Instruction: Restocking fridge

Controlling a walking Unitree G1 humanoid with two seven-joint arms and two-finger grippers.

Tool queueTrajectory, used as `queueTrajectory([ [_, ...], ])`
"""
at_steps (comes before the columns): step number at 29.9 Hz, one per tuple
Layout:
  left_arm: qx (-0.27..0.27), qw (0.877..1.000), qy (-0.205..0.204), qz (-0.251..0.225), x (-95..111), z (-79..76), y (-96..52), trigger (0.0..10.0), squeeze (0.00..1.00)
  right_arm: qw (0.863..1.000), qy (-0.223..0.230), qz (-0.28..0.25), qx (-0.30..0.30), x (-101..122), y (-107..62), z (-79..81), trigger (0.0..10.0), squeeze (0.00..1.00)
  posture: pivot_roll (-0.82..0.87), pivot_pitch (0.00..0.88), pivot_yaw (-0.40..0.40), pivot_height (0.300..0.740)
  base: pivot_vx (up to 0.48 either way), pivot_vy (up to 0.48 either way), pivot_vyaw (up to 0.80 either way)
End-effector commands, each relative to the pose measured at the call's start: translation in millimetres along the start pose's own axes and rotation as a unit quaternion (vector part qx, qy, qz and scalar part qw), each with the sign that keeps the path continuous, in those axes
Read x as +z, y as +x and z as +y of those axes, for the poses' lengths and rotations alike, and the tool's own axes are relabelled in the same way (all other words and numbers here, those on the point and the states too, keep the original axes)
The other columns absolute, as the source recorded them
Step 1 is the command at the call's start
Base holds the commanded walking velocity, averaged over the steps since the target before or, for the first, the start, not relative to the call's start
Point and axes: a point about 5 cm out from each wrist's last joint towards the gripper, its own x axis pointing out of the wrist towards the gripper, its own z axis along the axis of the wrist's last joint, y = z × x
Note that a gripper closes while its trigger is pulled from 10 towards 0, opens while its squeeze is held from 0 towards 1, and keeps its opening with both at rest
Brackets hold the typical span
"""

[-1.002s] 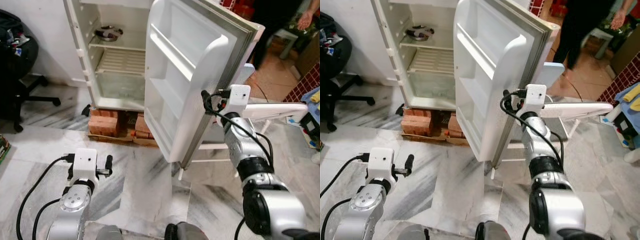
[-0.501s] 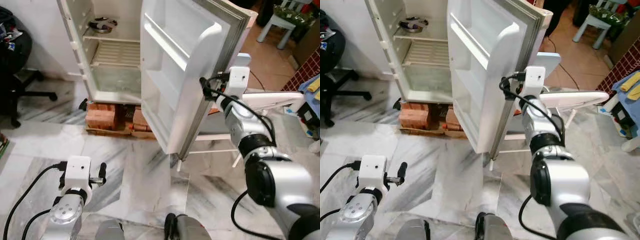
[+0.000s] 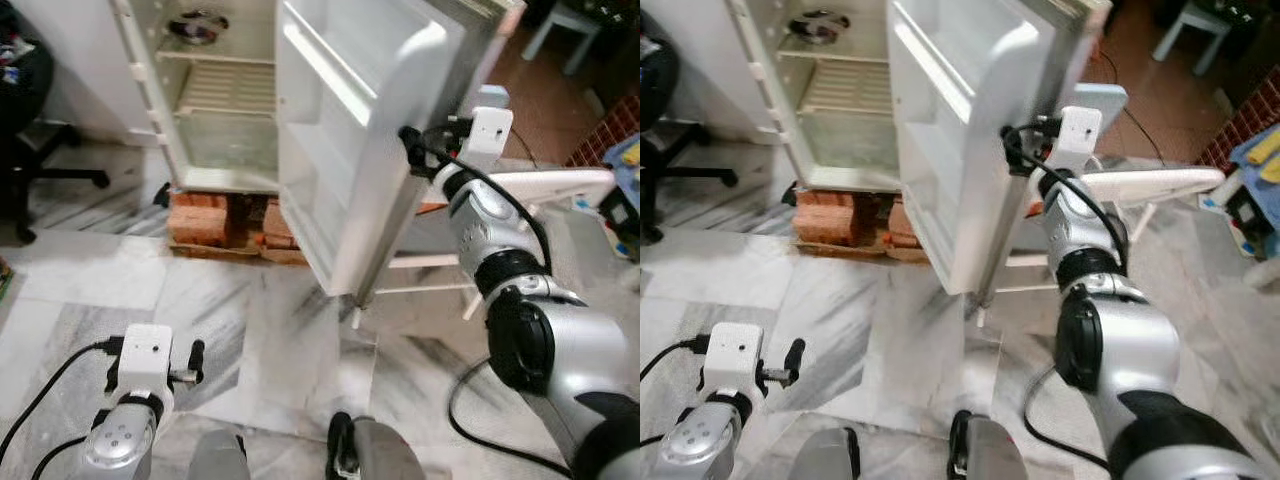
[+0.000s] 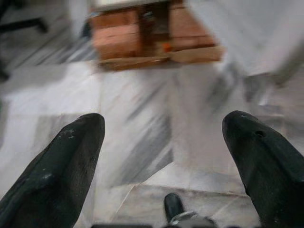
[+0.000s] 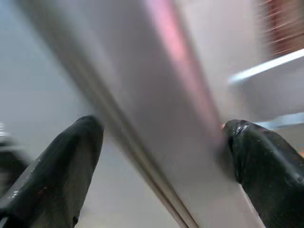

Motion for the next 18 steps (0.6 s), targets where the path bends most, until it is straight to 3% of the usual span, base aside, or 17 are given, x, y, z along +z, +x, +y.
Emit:
queueTrajectory([
  [1,-0.008,1.000,0.010,-0.001,1,-2.2,-0.9,10.0,0.00,0.961,0.058,0.005,0.269,6,18.6,78.2,10.0,0.00,0.30,0.173,-0.053,0.740,0.000,0.000,0.00],
  [3,-0.007,1.000,0.009,-0.001,2,-2.4,0.5,10.0,0.00,0.878,0.126,0.033,0.460,8,-16.9,133.2,10.0,0.00,0.29,0.167,-0.058,0.740,0.000,0.000,0.00],
  [5,-0.006,1.000,0.009,-0.002,1,-3.4,2.1,10.0,0.00,0.808,0.164,0.064,0.562,9,-60.0,164.7,10.0,0.00,0.28,0.159,-0.063,0.740,0.000,0.000,0.00],
  [6,-0.006,1.000,0.009,-0.002,1,-3.4,2.1,10.0,0.00,0.808,0.164,0.064,0.562,9,-60.0,164.7,10.0,0.00,0.28,0.159,-0.063,0.740,0.000,0.000,0.00],
  [7,-0.008,1.000,0.012,-0.004,2,-4.9,3.7,10.0,0.00,0.782,0.182,0.082,0.590,6,-87.7,173.3,10.0,0.00,0.28,0.155,-0.065,0.740,0.000,0.000,0.00],
  [9,-0.010,1.000,0.013,-0.005,2,-6.0,5.3,10.0,0.00,0.788,0.191,0.089,0.578,1,-92.6,168.4,10.0,0.00,0.26,0.148,-0.066,0.740,0.000,0.000,0.00],
  [10,-0.013,1.000,0.012,-0.006,3,-7.5,8.1,10.0,0.00,0.824,0.193,0.102,0.523,-12,-89.8,148.4,10.0,0.00,0.25,0.141,-0.065,0.740,0.000,0.000,0.00],
  [12,-0.016,1.000,0.010,-0.006,4,-8.4,10.7,10.0,0.00,0.863,0.168,0.121,0.461,-29,-84.4,123.8,10.0,0.00,0.24,0.137,-0.062,0.740,0.000,0.000,0.00],
  [13,-0.017,1.000,0.009,-0.006,4,-8.7,11.8,10.0,0.00,0.872,0.159,0.127,0.444,-33,-83.3,116.8,10.0,0.00,0.23,0.134,-0.062,0.740,0.000,0.000,0.00],
  [15,-0.024,1.000,0.011,-0.012,7,-11.0,16.7,10.0,0.00,0.921,0.086,0.151,0.348,-54,-82.3,86.6,10.0,0.00,0.21,0.121,-0.060,0.740,0.000,0.000,0.00],
  [16,-0.024,1.000,0.011,-0.012,7,-11.0,16.7,10.0,0.00,0.921,0.086,0.151,0.348,-54,-82.3,86.6,10.0,0.00,0.21,0.121,-0.060,0.740,0.000,0.000,0.00],
  [17,-0.025,0.999,0.012,-0.017,9,-11.8,18.5,10.0,0.00,0.945,0.028,0.169,0.280,-67,-83.1,68.9,10.0,0.00,0.21,0.121,-0.060,0.740,0.000,0.000,0.00],
  [18,-0.024,0.999,0.011,-0.023,11,-12.2,19.8,10.0,0.00,0.956,-0.008,0.168,0.239,-73,-82.6,58.7,10.0,0.00,0.21,0.113,-0.060,0.740,0.000,0.000,0.00],
])
